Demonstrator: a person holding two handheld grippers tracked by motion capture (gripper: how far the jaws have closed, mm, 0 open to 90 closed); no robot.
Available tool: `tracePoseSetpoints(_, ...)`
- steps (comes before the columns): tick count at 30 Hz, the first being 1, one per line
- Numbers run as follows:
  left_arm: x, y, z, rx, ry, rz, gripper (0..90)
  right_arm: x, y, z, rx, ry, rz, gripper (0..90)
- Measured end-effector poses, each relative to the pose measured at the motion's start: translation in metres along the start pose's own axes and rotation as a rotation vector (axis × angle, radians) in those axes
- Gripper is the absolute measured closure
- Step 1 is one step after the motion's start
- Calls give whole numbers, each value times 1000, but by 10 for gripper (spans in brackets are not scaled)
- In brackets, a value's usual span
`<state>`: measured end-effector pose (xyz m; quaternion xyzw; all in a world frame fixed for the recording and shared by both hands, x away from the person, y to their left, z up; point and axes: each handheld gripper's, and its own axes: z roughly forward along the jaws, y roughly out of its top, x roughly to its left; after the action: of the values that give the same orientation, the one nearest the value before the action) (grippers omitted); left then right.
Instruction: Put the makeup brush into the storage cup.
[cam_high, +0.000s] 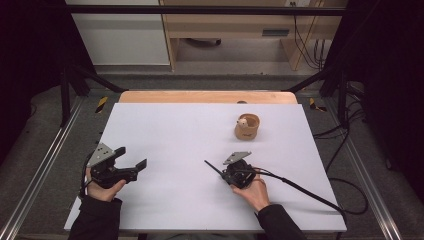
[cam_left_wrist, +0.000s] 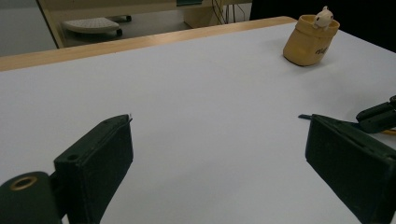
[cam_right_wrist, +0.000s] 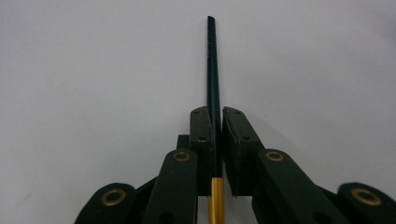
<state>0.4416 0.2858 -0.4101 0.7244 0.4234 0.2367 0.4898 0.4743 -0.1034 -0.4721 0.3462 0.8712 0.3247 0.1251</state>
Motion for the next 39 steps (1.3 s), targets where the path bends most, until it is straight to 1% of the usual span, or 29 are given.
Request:
tracePoseSetpoints(6, 0, 0, 0, 1, -2, 1, 71, 0, 0, 0, 0, 3, 0, 825)
tracePoseSetpoints(9, 0, 0, 0, 3, -3, 0, 71, 0, 1, 0, 3, 10, 5, 790)
tracePoseSetpoints(10, 0, 0, 1, 3, -4, -1, 71, 0, 1, 0, 1, 15, -2, 785)
tracePoseSetpoints(12, 0, 0, 1, 4, -4, -1, 71, -1, 2, -2, 2, 9, -8, 765)
tracePoseSetpoints(13, 0, 0, 1, 4, -4, -1, 71, -1, 2, -3, -4, 9, -4, 751)
tracePoseSetpoints(15, 0, 0, 0, 2, -6, -3, 71, -2, 5, -8, -15, 10, -10, 731)
tracePoseSetpoints(17, 1, 0, 0, 1, -6, -4, 72, -5, 9, -15, -26, 26, -18, 697)
tracePoseSetpoints(19, 0, 0, 1, 4, -7, -2, 72, -7, 12, -21, -35, 23, -17, 665)
tracePoseSetpoints(21, 0, 0, 1, 5, -8, 0, 72, -11, 17, -25, -25, 30, -11, 645)
tracePoseSetpoints(23, 0, 0, 1, 6, -9, 3, 72, -15, 23, -30, -6, 43, -5, 633)
tracePoseSetpoints(24, 0, 0, 1, 6, -10, 3, 72, -17, 26, -31, 9, 42, -6, 626)
tracePoseSetpoints(25, 0, 0, 1, 6, -10, 3, 72, -17, 26, -31, 9, 42, -6, 626)
tracePoseSetpoints(26, 0, 0, 1, 7, -10, 3, 72, -17, 33, -33, 41, 34, -29, 602)
tracePoseSetpoints(27, 0, 0, 1, 7, -10, 4, 72, -16, 36, -33, 49, 32, -31, 589)
tracePoseSetpoints(29, -1, 0, 1, 6, -12, 4, 72, -15, 42, -33, 88, 43, -43, 585)
tracePoseSetpoints(30, -1, 0, 1, 6, -12, 4, 72, -15, 42, -33, 88, 43, -43, 585)
tracePoseSetpoints(31, -1, 1, 1, 7, -13, 5, 72, -14, 46, -30, 118, 53, -56, 585)
tracePoseSetpoints(32, -1, 1, 1, 7, -15, 7, 72, -13, 48, -29, 135, 51, -59, 585)
tracePoseSetpoints(34, -1, 1, 1, 8, -15, 7, 72, -10, 50, -25, 177, 48, -82, 590)
tracePoseSetpoints(36, -1, 0, 1, 9, -16, 6, 72, -8, 50, -21, 202, 59, -92, 599)
tracePoseSetpoints(37, -1, 0, 2, 8, -15, 6, 72, -8, 50, -21, 202, 59, -92, 599)
tracePoseSetpoints(38, -1, 0, 2, 10, -16, 6, 72, -8, 49, -17, 222, 64, -91, 627)
tracePoseSetpoints(39, -1, 0, 2, 11, -16, 7, 72, -8, 48, -14, 234, 60, -96, 632)
